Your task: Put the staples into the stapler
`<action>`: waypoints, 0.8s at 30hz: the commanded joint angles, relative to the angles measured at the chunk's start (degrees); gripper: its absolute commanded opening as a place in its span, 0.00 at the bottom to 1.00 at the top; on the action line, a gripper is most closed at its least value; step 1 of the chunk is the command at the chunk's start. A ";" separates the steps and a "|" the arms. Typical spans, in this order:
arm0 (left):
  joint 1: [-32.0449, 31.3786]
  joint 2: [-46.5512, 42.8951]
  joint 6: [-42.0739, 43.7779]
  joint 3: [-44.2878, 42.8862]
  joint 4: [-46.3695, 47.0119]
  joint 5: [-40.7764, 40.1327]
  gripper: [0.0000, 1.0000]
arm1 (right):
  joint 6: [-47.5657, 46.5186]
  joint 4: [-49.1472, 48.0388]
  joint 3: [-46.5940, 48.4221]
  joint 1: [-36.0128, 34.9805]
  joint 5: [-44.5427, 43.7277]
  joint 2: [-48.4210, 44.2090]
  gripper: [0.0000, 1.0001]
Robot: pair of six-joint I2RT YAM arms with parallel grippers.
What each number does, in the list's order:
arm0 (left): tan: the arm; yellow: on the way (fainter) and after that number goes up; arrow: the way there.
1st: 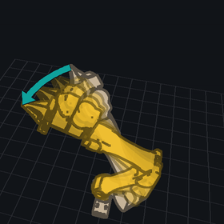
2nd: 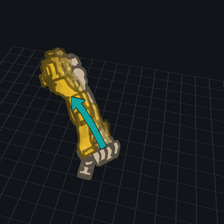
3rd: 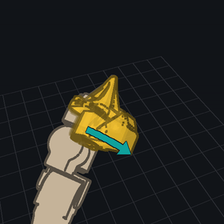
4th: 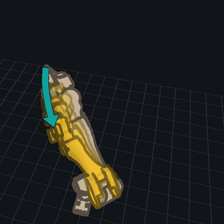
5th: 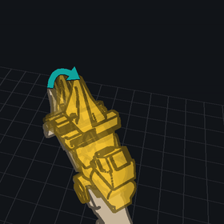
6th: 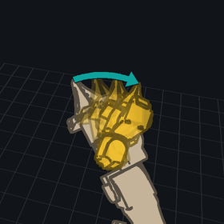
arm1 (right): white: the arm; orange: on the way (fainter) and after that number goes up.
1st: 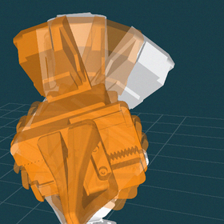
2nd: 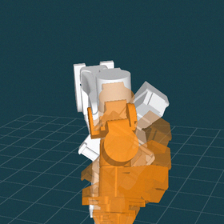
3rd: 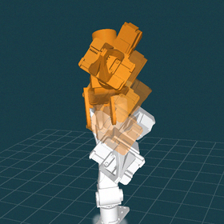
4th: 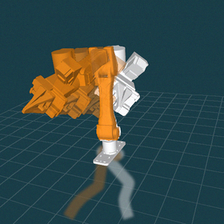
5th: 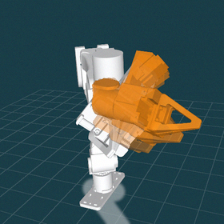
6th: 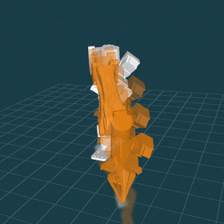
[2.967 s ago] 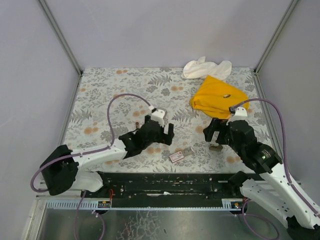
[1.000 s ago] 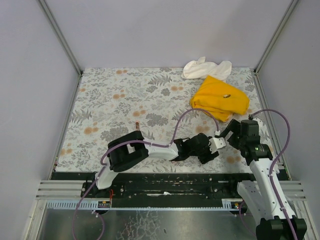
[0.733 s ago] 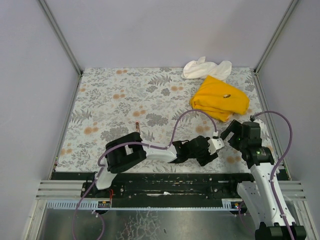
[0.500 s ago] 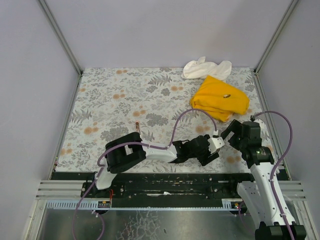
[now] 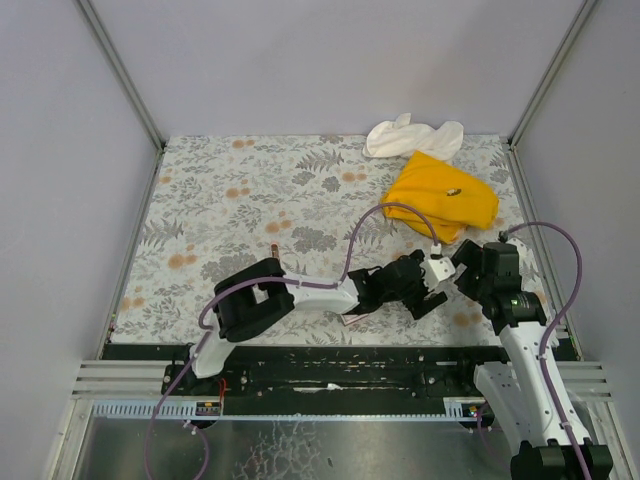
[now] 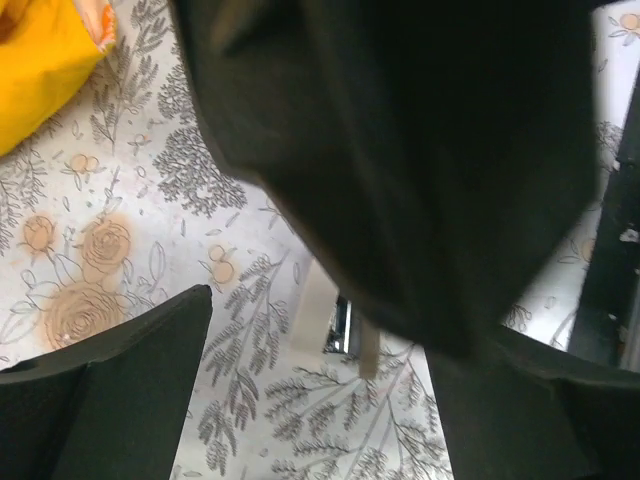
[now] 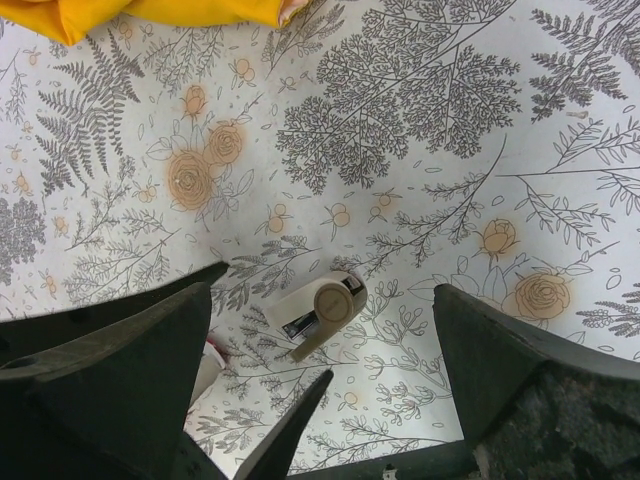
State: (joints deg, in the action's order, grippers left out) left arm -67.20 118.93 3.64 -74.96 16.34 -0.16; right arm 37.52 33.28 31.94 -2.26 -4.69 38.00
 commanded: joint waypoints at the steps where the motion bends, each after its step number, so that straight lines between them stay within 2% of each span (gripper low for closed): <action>1: 1.00 3.06 3.70 -3.16 0.18 2.00 0.83 | -0.18 -0.73 -0.13 -0.29 1.40 0.15 0.99; 17: 1.12 6.29 5.66 -2.43 -2.69 4.28 0.79 | 4.04 1.55 1.33 -0.29 -5.26 0.28 0.99; 24: 1.07 6.32 5.42 -0.15 -0.88 3.36 0.77 | 4.79 1.42 1.76 -0.05 -5.54 3.81 1.00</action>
State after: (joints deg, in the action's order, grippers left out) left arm -66.17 123.61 7.88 -76.95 16.25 3.64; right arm 40.34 37.04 30.94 -2.20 -9.91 40.03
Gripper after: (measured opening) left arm 0.771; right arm 0.995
